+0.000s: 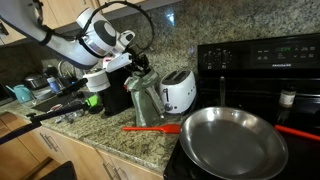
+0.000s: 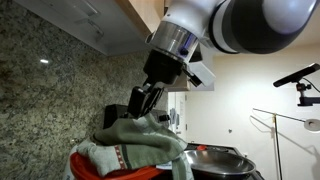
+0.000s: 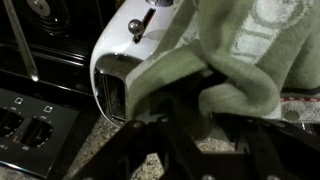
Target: Put the green towel on the orange lid
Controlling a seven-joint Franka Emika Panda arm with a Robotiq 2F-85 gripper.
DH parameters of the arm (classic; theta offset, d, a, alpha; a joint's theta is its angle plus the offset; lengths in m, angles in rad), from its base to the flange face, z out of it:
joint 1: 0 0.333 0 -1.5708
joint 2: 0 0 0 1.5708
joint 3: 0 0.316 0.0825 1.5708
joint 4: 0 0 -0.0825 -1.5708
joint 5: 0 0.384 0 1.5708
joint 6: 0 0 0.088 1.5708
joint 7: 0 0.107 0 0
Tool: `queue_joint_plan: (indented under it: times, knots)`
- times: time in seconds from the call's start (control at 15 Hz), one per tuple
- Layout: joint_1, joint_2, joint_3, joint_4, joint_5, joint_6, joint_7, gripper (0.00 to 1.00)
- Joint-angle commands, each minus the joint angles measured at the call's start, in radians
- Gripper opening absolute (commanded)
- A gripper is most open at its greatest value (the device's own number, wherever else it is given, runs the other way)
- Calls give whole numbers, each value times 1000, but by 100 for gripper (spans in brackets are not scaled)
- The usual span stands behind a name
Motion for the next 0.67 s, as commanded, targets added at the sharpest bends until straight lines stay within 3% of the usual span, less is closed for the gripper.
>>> queue_joint_plan:
  times: [0.0, 0.13, 0.6]
  knots:
    - [21, -32, -9, -8, -35, -44, 42, 82]
    - [23, -37, -7, -10, -32, -47, 39, 97]
    - [32, -68, -4, -23, -24, -41, 27, 100]
